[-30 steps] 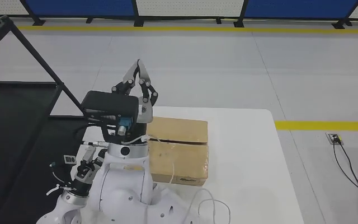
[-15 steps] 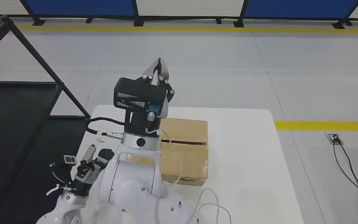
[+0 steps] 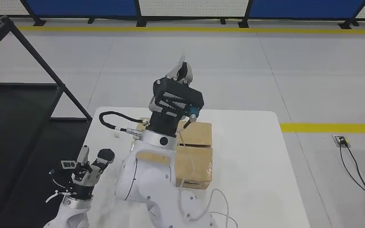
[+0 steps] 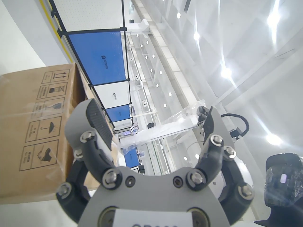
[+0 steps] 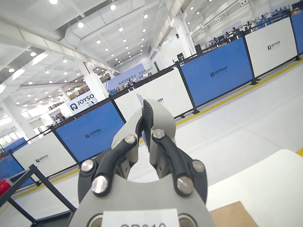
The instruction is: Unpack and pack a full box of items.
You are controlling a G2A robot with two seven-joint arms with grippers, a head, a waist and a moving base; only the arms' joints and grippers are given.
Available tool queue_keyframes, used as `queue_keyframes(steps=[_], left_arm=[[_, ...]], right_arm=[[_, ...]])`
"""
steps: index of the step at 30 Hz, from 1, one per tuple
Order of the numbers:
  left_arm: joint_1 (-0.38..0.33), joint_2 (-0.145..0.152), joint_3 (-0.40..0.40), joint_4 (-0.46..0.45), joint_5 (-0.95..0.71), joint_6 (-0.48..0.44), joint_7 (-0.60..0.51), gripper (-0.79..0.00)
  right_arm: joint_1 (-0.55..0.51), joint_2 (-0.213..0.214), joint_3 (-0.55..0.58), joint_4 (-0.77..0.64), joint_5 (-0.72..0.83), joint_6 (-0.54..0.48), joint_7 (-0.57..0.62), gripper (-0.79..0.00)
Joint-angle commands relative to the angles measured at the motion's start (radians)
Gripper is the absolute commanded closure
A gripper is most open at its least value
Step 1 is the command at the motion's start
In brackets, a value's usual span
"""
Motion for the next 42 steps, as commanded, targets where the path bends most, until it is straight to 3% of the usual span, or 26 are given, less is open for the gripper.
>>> queue_keyframes(steps=[1, 5, 10, 26, 29, 34, 42], left_arm=[[0.009, -0.005, 0.016, -0.017, 0.009, -0.006, 0.025, -0.785], [0.026, -0.014, 0.073, -0.047, 0.041, 0.003, 0.051, -0.785], [0.023, -0.024, 0.145, -0.052, 0.097, 0.017, 0.055, -0.785], [0.024, -0.025, 0.165, -0.050, 0.097, 0.039, 0.043, -0.785], [0.024, -0.025, 0.165, -0.050, 0.097, 0.039, 0.043, -0.785], [0.029, -0.024, 0.136, -0.087, 0.094, 0.028, 0.004, -0.785], [0.052, -0.019, 0.100, -0.104, 0.007, 0.032, -0.125, -0.779]], right_arm=[[0.014, -0.010, 0.000, 0.027, 0.172, 0.000, -0.159, 0.000], [0.071, -0.031, -0.022, 0.097, 0.505, 0.000, -0.457, 0.000], [0.148, -0.043, -0.020, 0.105, 0.591, 0.000, -0.463, 0.000], [0.164, -0.043, -0.037, 0.086, 0.599, 0.000, -0.463, 0.000], [0.146, 0.007, -0.019, 0.053, 0.639, -0.027, -0.421, 0.000], [0.104, 0.033, -0.008, 0.018, 0.658, -0.147, -0.329, 0.000], [0.075, 0.065, -0.014, -0.001, 0.468, -0.388, -0.085, 0.000]])
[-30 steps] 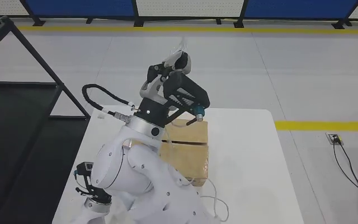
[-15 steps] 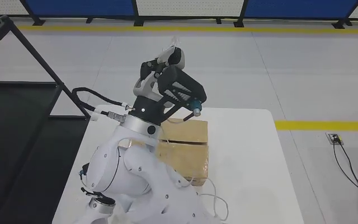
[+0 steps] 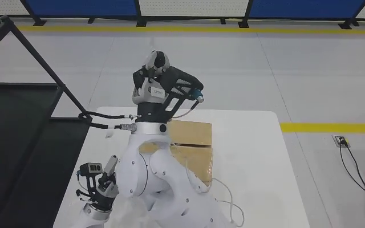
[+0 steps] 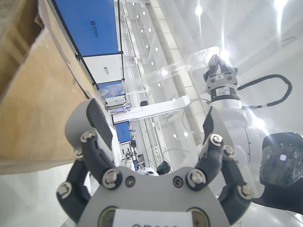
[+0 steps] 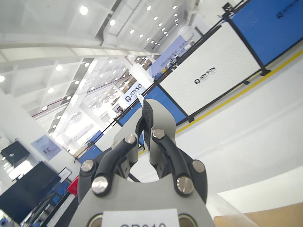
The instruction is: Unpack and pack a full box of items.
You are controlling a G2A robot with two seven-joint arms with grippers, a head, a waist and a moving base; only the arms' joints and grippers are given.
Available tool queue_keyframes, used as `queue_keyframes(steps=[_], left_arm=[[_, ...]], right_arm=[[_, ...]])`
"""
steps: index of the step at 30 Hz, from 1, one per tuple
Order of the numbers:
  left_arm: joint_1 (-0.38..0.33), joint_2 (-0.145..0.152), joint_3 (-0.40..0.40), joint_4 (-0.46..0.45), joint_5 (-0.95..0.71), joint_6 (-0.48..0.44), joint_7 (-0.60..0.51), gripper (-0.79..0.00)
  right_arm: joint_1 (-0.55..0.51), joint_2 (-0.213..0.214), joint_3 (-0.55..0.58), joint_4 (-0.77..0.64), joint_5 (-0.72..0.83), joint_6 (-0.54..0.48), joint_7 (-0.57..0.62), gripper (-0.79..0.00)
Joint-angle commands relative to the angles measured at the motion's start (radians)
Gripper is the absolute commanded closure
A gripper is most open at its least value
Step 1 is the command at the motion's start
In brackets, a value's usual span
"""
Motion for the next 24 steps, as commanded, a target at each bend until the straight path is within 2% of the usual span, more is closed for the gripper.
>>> queue_keyframes(steps=[1, 5, 8, 11, 15, 24], left_arm=[[0.004, 0.000, -0.002, 0.002, -0.008, -0.002, -0.013, -0.776], [-0.001, -0.004, -0.002, 0.014, -0.002, -0.028, 0.006, -0.748], [-0.014, -0.008, -0.008, 0.036, 0.085, -0.064, 0.066, -0.736], [-0.029, -0.015, 0.016, 0.042, 0.133, -0.084, 0.115, -0.720], [-0.059, -0.021, 0.046, 0.054, 0.141, -0.076, 0.126, -0.696], [-0.135, -0.033, 0.096, 0.100, 0.129, -0.073, 0.117, -0.560]], right_arm=[[-0.008, 0.004, 0.010, -0.014, -0.031, -0.043, 0.038, 0.000], [-0.020, 0.002, 0.030, -0.046, -0.043, -0.097, 0.077, 0.000], [-0.024, -0.005, 0.032, -0.065, -0.041, -0.104, 0.080, 0.000], [-0.029, -0.017, 0.023, -0.088, -0.023, -0.092, 0.072, 0.000], [-0.028, -0.025, -0.004, -0.112, -0.011, -0.064, 0.024, 0.000], [-0.034, -0.027, -0.058, -0.180, 0.060, -0.022, -0.035, 0.000]])
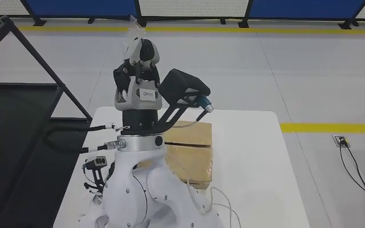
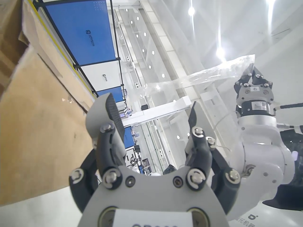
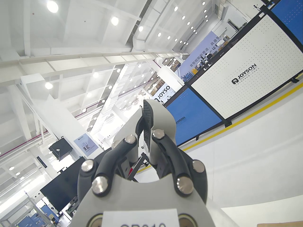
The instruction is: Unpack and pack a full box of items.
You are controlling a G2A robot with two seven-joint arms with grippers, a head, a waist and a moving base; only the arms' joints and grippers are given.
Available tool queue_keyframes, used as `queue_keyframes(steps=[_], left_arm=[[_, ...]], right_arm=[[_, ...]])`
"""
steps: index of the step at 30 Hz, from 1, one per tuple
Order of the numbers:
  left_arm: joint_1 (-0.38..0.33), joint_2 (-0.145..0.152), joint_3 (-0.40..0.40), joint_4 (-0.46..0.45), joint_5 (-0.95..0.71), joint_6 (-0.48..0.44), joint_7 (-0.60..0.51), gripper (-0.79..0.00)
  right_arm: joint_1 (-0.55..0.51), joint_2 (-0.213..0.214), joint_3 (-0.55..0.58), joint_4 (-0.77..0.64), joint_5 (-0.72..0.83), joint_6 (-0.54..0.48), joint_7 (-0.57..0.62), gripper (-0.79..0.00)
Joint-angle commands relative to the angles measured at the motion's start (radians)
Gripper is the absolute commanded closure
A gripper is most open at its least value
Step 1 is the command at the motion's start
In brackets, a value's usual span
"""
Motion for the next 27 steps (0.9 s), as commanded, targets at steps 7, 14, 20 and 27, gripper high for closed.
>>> queue_keyframes(steps=[7, 14, 20, 27], left_arm=[[-0.055, -0.014, 0.053, 0.042, 0.070, -0.027, 0.029, -0.477], [-0.088, -0.024, 0.089, 0.077, 0.128, -0.025, 0.052, -0.357], [-0.087, -0.028, 0.096, 0.080, 0.136, -0.030, 0.051, -0.188], [-0.073, -0.029, 0.086, 0.064, 0.119, -0.035, 0.035, 0.000]], right_arm=[[0.009, 0.000, -0.001, -0.018, 0.039, 0.024, -0.011, 0.000], [0.014, -0.001, 0.003, -0.019, 0.059, 0.025, -0.022, 0.000], [0.010, 0.000, 0.016, -0.023, 0.073, 0.034, -0.041, 0.000], [0.005, 0.003, 0.030, -0.019, 0.088, 0.045, -0.055, 0.000]])
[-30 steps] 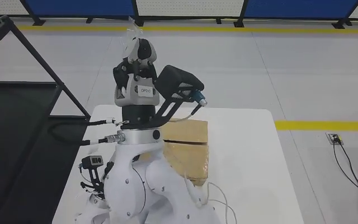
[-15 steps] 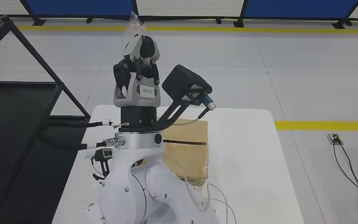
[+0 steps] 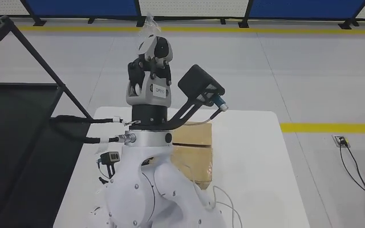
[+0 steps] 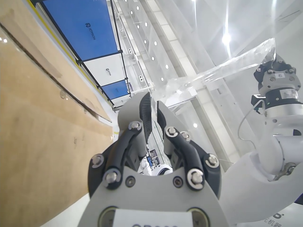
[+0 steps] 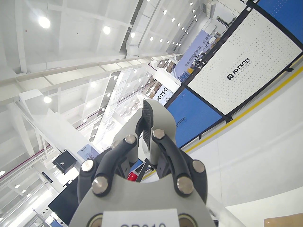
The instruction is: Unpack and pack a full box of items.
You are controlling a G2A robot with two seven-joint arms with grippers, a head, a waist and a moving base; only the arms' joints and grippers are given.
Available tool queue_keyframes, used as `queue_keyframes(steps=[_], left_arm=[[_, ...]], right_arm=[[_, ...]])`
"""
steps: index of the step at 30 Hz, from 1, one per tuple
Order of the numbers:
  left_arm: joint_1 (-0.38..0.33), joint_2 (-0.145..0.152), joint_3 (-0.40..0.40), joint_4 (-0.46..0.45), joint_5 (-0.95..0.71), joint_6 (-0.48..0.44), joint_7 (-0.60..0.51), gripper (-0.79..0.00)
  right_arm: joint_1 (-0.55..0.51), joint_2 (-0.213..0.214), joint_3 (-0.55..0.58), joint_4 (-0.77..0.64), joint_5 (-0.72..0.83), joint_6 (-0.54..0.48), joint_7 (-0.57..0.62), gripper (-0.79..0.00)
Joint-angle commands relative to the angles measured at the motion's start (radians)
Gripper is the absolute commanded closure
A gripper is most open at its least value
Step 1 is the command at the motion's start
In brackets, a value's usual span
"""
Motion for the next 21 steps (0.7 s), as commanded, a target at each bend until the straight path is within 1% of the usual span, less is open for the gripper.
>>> queue_keyframes(steps=[1, 3, 6, 9, 13, 15, 16, 19, 21], left_arm=[[0.006, 0.000, -0.006, -0.010, -0.002, 0.002, -0.005, 0.000], [0.014, 0.001, -0.017, -0.023, -0.004, 0.004, -0.008, 0.000], [0.038, 0.007, -0.056, -0.058, -0.021, 0.033, -0.028, 0.000], [0.062, 0.016, -0.108, -0.099, -0.046, 0.095, -0.077, 0.000], [0.090, 0.030, -0.195, -0.151, -0.091, 0.202, -0.146, 0.000], [0.093, 0.037, -0.232, -0.174, -0.095, 0.262, -0.195, 0.000], [0.098, 0.044, -0.262, -0.187, -0.091, 0.312, -0.246, 0.000], [0.101, 0.059, -0.325, -0.215, -0.037, 0.380, -0.343, 0.000], [0.101, 0.067, -0.357, -0.227, -0.036, 0.423, -0.405, 0.000]], right_arm=[[-0.003, 0.001, 0.004, 0.004, 0.000, 0.006, -0.004, 0.000], [-0.007, 0.003, 0.010, 0.004, -0.002, 0.008, -0.005, 0.000], [-0.027, 0.009, 0.026, -0.003, -0.008, 0.005, -0.002, 0.000], [-0.057, 0.017, 0.047, -0.020, -0.026, -0.009, 0.012, 0.000], [-0.116, 0.033, 0.080, -0.061, -0.061, -0.011, 0.043, 0.000], [-0.143, 0.040, 0.096, -0.085, -0.079, -0.007, 0.056, 0.000], [-0.167, 0.047, 0.106, -0.103, -0.088, -0.007, 0.073, 0.000], [-0.219, 0.060, 0.124, -0.143, -0.111, -0.005, 0.090, 0.000], [-0.253, 0.070, 0.131, -0.162, -0.123, -0.005, 0.098, 0.000]])
